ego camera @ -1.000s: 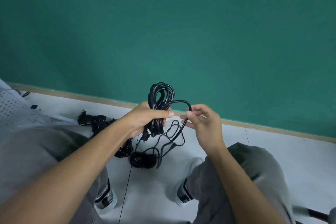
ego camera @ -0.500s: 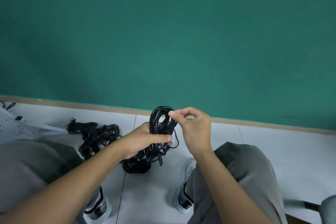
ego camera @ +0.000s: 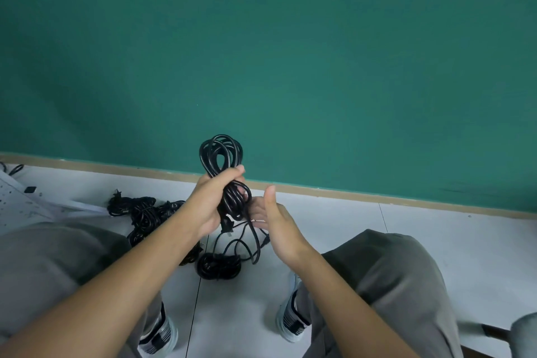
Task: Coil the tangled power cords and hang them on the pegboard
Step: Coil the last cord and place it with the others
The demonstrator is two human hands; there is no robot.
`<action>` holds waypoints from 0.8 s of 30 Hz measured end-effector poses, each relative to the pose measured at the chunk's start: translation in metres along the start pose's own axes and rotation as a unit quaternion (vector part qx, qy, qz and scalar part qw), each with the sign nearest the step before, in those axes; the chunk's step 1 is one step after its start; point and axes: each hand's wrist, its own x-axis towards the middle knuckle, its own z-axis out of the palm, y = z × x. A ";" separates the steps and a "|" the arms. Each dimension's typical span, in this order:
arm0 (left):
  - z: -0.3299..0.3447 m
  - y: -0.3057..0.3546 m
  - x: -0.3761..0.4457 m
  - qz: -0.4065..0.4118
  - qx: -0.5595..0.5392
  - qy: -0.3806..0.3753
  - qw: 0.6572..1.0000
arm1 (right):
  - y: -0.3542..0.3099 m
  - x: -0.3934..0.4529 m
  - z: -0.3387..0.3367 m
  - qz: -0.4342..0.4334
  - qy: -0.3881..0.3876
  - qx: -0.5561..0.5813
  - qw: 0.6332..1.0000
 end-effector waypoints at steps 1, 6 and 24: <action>-0.003 0.000 0.002 0.003 -0.005 0.015 1.000 | 0.001 -0.001 0.001 0.005 -0.006 -0.026 1.000; -0.024 0.015 0.025 0.016 -0.093 0.134 0.986 | 0.010 -0.006 0.008 0.045 -0.054 -0.101 0.992; -0.023 -0.015 0.015 0.133 0.371 -0.069 0.917 | -0.008 -0.006 -0.027 -0.110 0.066 -0.041 0.991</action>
